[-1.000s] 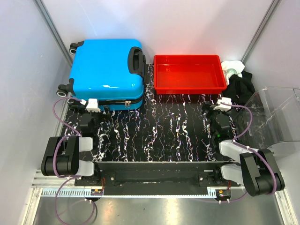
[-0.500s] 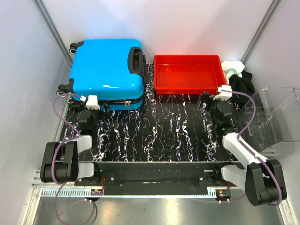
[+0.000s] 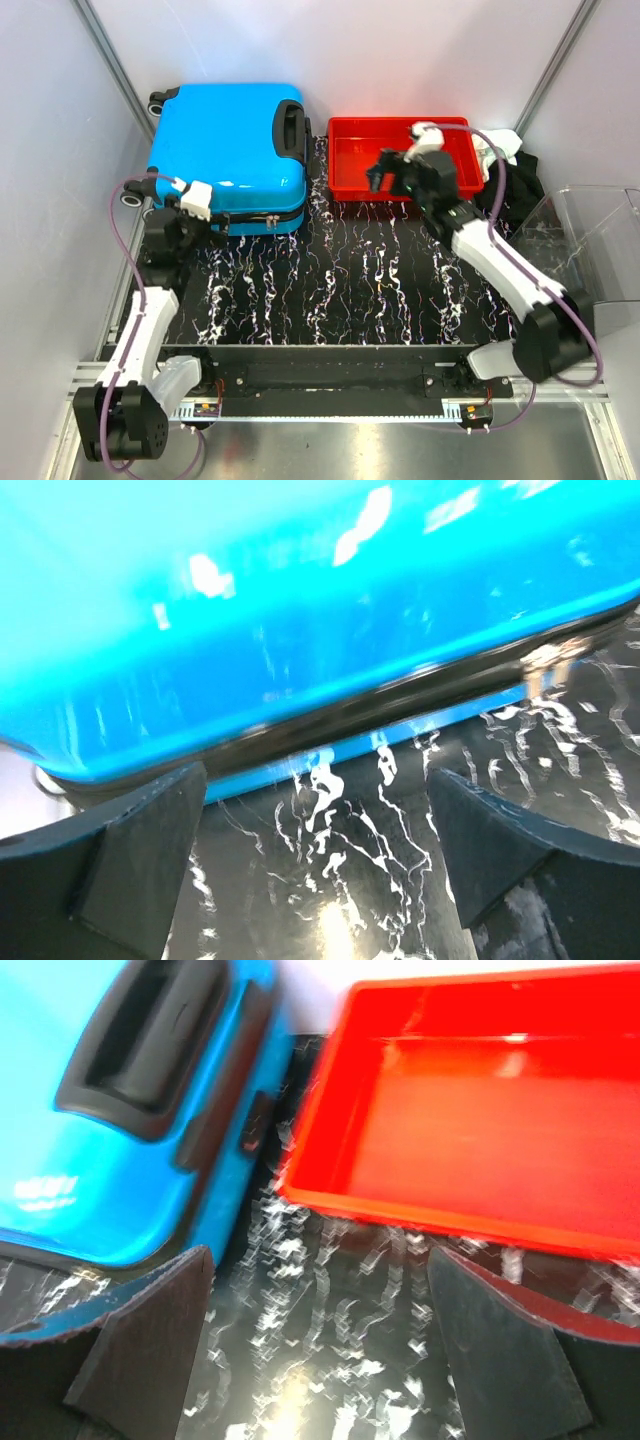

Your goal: Open, take out, and arrange the luggage

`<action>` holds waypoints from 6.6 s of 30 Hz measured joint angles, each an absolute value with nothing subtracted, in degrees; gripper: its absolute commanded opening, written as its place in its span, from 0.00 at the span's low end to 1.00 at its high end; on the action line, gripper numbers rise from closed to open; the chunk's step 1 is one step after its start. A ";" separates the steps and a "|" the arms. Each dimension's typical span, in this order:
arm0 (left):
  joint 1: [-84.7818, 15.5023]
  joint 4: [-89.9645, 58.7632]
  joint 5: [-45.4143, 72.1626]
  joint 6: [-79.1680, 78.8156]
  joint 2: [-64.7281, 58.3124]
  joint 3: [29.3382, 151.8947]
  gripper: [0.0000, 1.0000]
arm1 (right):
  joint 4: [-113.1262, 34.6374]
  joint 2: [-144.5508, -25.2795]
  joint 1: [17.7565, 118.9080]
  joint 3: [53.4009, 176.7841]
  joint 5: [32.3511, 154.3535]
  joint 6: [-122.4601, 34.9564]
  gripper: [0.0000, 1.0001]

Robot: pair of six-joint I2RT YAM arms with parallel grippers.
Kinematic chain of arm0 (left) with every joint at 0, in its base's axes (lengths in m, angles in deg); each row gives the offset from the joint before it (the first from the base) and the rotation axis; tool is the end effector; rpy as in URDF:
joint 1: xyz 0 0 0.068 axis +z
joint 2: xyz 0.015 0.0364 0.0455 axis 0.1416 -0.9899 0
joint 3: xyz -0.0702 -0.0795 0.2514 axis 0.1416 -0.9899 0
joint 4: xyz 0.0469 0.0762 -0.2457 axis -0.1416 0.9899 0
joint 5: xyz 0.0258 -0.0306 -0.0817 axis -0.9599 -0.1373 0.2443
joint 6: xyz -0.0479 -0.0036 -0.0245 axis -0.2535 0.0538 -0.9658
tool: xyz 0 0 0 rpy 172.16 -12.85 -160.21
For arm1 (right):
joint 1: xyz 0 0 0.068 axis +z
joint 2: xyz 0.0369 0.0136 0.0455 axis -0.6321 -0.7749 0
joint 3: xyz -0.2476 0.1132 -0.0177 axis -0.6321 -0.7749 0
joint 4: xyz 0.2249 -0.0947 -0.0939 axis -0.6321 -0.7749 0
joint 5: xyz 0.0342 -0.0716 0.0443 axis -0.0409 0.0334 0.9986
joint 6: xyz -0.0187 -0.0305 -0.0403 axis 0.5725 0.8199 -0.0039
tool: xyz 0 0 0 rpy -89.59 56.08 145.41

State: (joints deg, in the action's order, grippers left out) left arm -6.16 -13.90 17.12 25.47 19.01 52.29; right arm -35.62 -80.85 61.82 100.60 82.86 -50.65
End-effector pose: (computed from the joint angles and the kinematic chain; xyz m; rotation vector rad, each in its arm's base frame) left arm 0.2160 0.0001 0.2650 0.3399 1.8631 -0.0084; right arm 0.2956 0.1212 0.3371 -0.1047 1.8103 0.4077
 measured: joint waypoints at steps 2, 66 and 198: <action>-6.14 -6.49 18.92 27.24 19.05 58.96 0.99 | -38.75 -86.42 64.07 107.79 83.73 -51.44 0.92; -6.14 20.13 21.10 25.58 21.65 74.26 0.99 | -61.11 -140.12 75.17 173.30 76.45 -50.43 0.04; -10.38 22.47 36.93 30.95 22.97 78.30 0.98 | -78.26 -109.79 123.52 121.45 32.81 -87.72 0.34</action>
State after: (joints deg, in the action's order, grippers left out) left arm -10.38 22.47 36.93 30.95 22.97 78.30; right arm -78.26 -109.79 123.52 121.45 32.81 -87.72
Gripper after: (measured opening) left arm 0.976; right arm 0.354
